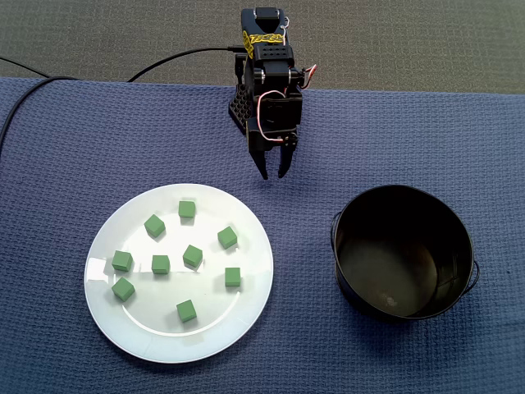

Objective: Pick up the items on the white plate and put them in the black container.

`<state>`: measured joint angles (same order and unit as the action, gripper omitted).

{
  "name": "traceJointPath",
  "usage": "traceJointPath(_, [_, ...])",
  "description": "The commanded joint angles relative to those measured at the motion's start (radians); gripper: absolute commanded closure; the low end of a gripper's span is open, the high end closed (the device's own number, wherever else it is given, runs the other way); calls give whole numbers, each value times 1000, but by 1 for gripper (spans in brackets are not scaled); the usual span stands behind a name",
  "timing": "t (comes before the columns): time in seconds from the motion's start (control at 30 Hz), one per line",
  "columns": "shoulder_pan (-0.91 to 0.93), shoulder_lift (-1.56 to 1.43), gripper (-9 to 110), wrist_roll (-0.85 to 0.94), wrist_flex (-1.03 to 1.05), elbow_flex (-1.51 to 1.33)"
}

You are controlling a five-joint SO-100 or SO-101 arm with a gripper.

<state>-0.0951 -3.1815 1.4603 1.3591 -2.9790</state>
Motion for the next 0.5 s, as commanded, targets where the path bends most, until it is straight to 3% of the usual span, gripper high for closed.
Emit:
traceJointPath(0.0, [46, 5, 79, -221, 140, -17])
traceJointPath(0.33, [46, 5, 76, -232, 138, -17])
traceJointPath(0.47, [63, 58, 72, -135, 129, -3])
